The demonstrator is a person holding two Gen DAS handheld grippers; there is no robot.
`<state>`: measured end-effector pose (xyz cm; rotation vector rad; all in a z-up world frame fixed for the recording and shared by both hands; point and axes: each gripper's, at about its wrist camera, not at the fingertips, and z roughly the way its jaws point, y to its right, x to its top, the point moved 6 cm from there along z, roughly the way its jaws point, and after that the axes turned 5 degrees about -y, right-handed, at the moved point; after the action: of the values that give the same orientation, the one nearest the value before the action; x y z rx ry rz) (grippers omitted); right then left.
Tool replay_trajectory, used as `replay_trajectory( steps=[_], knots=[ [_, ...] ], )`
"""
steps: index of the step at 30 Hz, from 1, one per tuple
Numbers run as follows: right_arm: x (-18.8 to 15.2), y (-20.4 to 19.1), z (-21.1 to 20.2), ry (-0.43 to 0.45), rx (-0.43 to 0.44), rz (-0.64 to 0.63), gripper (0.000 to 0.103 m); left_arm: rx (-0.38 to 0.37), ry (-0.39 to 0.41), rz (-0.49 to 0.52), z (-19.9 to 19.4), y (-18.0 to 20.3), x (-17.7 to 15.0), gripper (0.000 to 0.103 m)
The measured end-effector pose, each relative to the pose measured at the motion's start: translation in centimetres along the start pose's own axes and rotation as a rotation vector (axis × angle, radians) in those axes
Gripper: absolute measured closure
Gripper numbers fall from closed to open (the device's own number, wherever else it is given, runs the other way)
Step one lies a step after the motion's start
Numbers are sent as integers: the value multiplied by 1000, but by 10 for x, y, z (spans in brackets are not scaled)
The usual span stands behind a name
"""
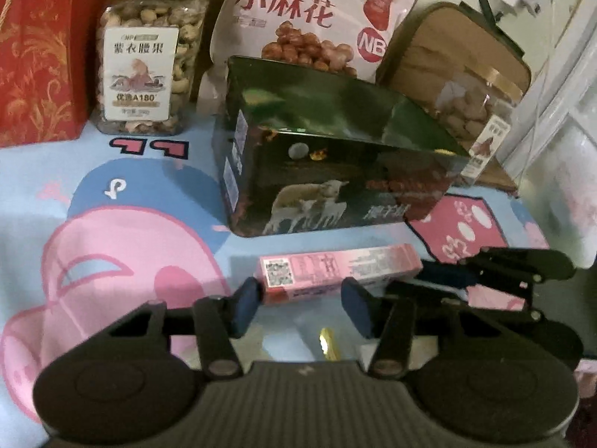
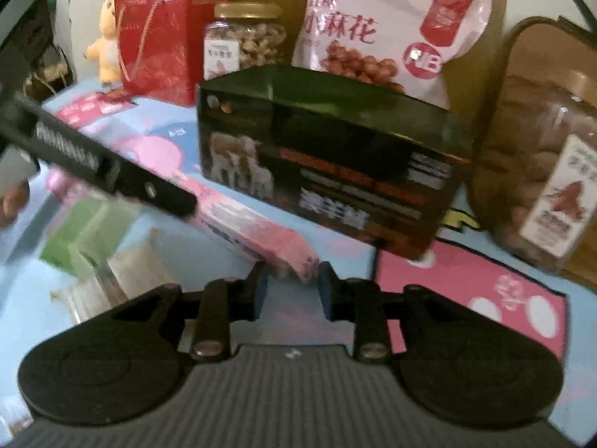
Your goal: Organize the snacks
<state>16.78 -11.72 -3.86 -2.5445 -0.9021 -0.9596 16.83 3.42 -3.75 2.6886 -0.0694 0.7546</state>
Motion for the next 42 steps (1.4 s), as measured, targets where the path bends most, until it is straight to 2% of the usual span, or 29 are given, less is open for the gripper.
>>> replay_trajectory(
  steps=[3,6,11,13,16,18,21,26,29,32,34,35,37,39,40,42],
  knots=[
    [0,-7,-7,9,-16,5,78,-1,22,17,-16,6,-4,55],
    [2,-14,-31,59,-17,1,78,-14,93,62,-48,19,-1,55],
    [28,-8,-69,191,-60,0,78,-15,196,114,-73,38,40,54],
    [45,3,-71,231,-96,16,78,-3,207,120,-65,42,64,55],
    [65,28,-59,244,-131,71,78,9,170,108,-35,43,91,54],
    [71,42,-46,226,-165,99,75,19,126,82,-11,41,99,54],
    [71,53,-34,204,-202,134,74,67,125,74,1,37,102,53],
    [52,58,-60,252,-183,188,74,-1,193,85,-37,39,85,50],
    [22,55,-87,284,-105,252,74,-79,214,101,-67,41,54,44],
    [-19,43,-107,290,17,302,73,-101,173,113,-73,39,17,44],
    [-43,27,-115,279,87,310,64,-113,122,96,-70,37,-5,44],
    [-53,18,-118,272,101,302,64,-120,104,87,-69,36,-14,44],
    [-70,-3,-122,252,88,253,64,-139,85,77,-70,34,-31,44],
    [-80,-20,-126,242,30,178,61,-148,77,75,-71,35,-41,44],
    [-84,-24,-127,238,4,160,54,-155,73,83,-71,38,-44,44],
    [-89,-28,-124,224,-51,138,45,-160,80,94,-74,43,-49,44]
  ],
)
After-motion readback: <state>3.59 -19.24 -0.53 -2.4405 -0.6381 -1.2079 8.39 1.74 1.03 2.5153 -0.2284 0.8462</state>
